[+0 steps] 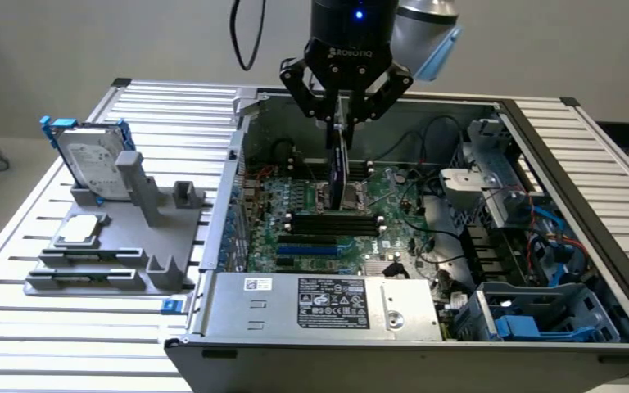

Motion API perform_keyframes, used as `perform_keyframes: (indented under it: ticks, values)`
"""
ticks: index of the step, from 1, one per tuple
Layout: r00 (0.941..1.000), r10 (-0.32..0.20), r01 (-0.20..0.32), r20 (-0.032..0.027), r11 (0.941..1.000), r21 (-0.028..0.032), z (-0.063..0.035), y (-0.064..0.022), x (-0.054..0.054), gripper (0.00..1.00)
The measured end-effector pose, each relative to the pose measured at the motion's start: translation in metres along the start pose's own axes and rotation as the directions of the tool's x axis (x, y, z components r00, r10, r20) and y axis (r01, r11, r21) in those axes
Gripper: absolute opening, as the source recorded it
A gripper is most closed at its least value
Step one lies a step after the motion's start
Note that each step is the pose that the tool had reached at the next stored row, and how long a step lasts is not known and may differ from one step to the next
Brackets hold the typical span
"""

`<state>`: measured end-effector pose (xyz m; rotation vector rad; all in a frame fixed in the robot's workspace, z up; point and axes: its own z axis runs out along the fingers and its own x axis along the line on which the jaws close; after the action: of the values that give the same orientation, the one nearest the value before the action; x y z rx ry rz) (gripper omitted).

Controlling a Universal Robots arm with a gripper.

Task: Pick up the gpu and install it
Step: 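Insert the gpu into the slot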

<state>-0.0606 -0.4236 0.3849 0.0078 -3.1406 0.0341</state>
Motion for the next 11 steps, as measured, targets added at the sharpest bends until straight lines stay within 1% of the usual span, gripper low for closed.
perform_keyframes:
  ticks: [7,8,11]
  values:
    - [1.0000,0.000,0.000,0.0003,1.0000,-0.0004,0.0003,0.0004,-0.0001,0.26]
    - [1.0000,-0.010,0.010,0.0004,1.0000,-0.0008,0.0003,0.0003,0.0000,0.26]
    - [0.9980,-0.064,0.064,0.0015,0.9980,-0.0010,0.0008,0.0004,0.0000,0.26]
